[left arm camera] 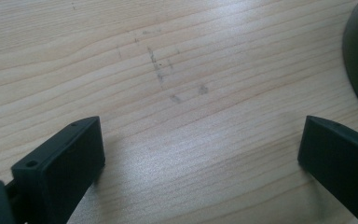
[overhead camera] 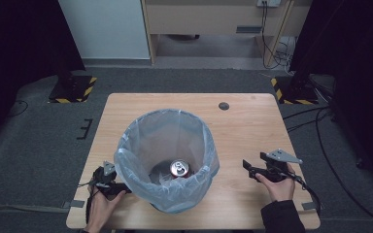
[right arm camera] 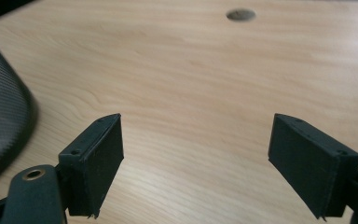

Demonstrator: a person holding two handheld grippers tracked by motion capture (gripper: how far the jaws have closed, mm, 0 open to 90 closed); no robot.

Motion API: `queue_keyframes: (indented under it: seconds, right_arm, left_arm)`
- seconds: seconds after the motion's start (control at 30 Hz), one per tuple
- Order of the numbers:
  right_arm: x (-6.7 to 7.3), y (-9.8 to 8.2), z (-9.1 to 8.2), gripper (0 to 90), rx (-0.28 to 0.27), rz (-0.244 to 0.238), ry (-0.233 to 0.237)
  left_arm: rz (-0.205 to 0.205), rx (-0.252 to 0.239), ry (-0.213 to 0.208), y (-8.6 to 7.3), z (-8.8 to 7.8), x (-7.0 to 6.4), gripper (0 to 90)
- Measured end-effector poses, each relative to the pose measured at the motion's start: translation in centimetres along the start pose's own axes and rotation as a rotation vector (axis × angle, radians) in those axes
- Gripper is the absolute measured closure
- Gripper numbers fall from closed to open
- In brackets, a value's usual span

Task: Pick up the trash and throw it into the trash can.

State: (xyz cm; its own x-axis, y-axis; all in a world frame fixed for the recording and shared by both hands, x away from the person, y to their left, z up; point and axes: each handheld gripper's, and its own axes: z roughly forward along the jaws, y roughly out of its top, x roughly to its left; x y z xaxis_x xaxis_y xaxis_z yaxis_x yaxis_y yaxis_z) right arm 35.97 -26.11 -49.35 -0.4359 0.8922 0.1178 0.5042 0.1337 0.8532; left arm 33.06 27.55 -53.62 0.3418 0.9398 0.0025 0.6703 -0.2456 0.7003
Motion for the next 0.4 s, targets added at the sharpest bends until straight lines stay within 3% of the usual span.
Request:
queue_keyframes:
  seconds: [0.2,0.4]
  right_arm:
    - [-1.4,-2.2,1.4,17.4,0.105,-0.012,-0.073]
    - [-2.1,-3.0,1.8,15.8,0.133,-0.013,-0.109]
  left_arm:
    - [-0.001,0.0,0.0,0.0,0.0,0.0,0.0]
    - [-0.001,0.0,0.0,0.0,0.0,0.0,0.0]
